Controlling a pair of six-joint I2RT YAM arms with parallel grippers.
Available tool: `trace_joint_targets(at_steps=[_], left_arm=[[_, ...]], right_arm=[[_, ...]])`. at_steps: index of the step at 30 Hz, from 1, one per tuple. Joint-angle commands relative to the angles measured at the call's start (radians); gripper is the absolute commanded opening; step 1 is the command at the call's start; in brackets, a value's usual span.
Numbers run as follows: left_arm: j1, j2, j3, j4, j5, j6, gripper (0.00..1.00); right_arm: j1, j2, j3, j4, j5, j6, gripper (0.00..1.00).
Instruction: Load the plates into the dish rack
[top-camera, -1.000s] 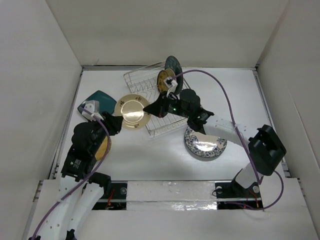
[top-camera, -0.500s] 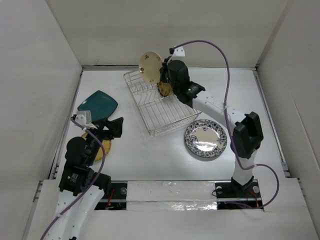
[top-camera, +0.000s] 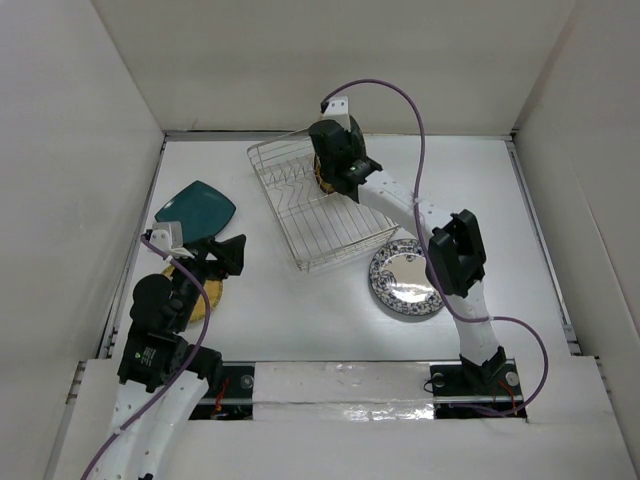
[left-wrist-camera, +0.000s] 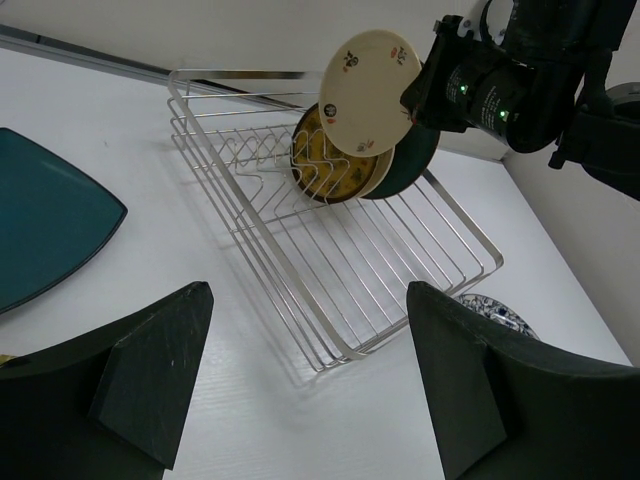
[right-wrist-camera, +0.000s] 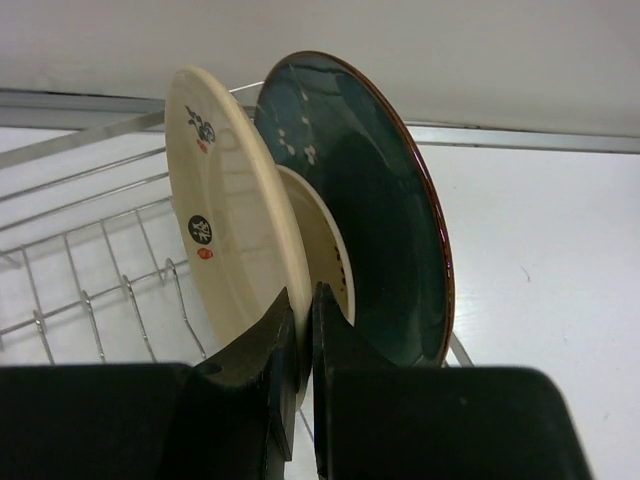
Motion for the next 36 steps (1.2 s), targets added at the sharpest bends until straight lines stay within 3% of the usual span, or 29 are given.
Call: trace_joint_targets(at_steps=[1, 18, 22, 23, 26, 29, 32, 33, 34, 35, 36], left_arm=[[0.004, -0.002, -0.003, 0.033, -0.003, 0.011, 0.76], [0.004, 0.011, -0.006, 0.034, -0.009, 0.008, 0.76], [0.004, 0.012, -0.007, 0.031, -0.009, 0.008, 0.76], [0.004, 0.012, -0.005, 0.033, -0.009, 0.008, 0.75], [0.004, 0.020, -0.005, 0.031, -0.009, 0.007, 0.75], [0.004, 0.018, -0.002, 0.028, -0.039, 0.007, 0.75], [0.004, 0.008, -0.003, 0.026, -0.050, 0.004, 0.74], [0.004, 0.000, -0.003, 0.028, -0.052, 0.004, 0.73], [0.004, -0.005, -0.005, 0.028, -0.053, 0.004, 0.71], [0.004, -0.008, -0.003, 0.031, -0.058, 0.002, 0.68], [0.004, -0.017, -0.003, 0.031, -0.060, 0.002, 0.64]], right_arm=[[-0.001, -0.006, 0.051, 0.024, 0.058, -0.022, 0.00], [0.047, 0.094, -0.011, 0.033, 0.019, -0.019, 0.03], [0.047, 0.069, -0.034, 0.047, 0.012, -0.023, 0.21], [0.047, 0.060, -0.043, 0.052, 0.016, -0.023, 0.35], [0.047, -0.001, -0.083, 0.066, 0.009, -0.026, 0.53], [0.065, -0.078, -0.133, 0.084, -0.019, -0.030, 0.56], [0.094, -0.162, -0.175, 0.102, -0.086, -0.023, 0.55], [0.107, -0.184, -0.208, 0.110, -0.121, -0.020, 0.49], [0.119, -0.204, -0.227, 0.127, -0.210, -0.011, 0.41], [0.145, -0.237, -0.242, 0.133, -0.267, 0.013, 0.18], [0.159, -0.250, -0.274, 0.141, -0.330, 0.027, 0.08]])
